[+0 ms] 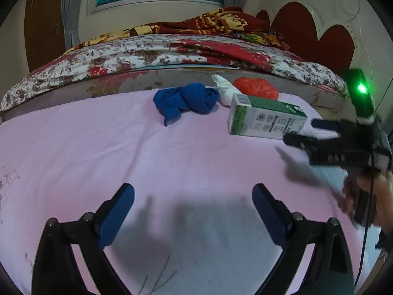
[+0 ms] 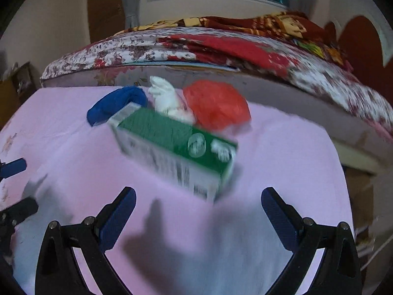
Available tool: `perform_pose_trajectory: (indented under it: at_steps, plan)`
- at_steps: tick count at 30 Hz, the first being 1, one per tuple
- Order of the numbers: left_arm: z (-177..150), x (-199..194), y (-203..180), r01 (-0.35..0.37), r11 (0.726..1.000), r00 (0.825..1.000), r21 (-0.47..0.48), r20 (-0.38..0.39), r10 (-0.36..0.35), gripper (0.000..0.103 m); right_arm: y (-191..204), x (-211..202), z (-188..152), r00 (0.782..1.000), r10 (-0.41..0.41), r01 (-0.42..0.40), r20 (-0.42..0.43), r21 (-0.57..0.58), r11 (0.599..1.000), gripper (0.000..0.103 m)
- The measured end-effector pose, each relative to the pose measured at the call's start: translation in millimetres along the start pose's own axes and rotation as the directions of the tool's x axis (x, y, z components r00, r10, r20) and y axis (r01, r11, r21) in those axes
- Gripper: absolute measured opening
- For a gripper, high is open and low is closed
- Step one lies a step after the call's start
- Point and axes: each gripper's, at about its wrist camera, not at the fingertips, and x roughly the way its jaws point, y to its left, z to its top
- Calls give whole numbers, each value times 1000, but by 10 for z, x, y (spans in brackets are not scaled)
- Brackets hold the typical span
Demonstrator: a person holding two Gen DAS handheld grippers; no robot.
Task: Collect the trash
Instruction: 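Grasp the green milk carton with right gripper while left gripper grasps white tissue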
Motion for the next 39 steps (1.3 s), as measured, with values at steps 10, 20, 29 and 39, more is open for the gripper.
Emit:
perform_pose_trajectory:
  at_steps: [10, 20, 29, 39]
  plan:
    - [-25, -52, 193, -38, 999, 999, -31, -9, 38, 97, 360, 107, 94, 986, 165, -165, 3, -2, 986, 103]
    - [-16, -71, 689, -124, 986, 992, -115, -37, 120, 97, 595, 71, 172, 996, 88, -88, 5, -13, 996, 103]
    - [61, 5, 681, -97, 991, 995, -94, -29, 94, 97, 686, 170, 137, 989, 149, -148, -16, 17, 989, 44]
    - [130, 128, 97, -4, 1000, 1000, -22, -28, 3, 84, 355, -376, -254, 999, 6, -10, 36, 98, 995, 40]
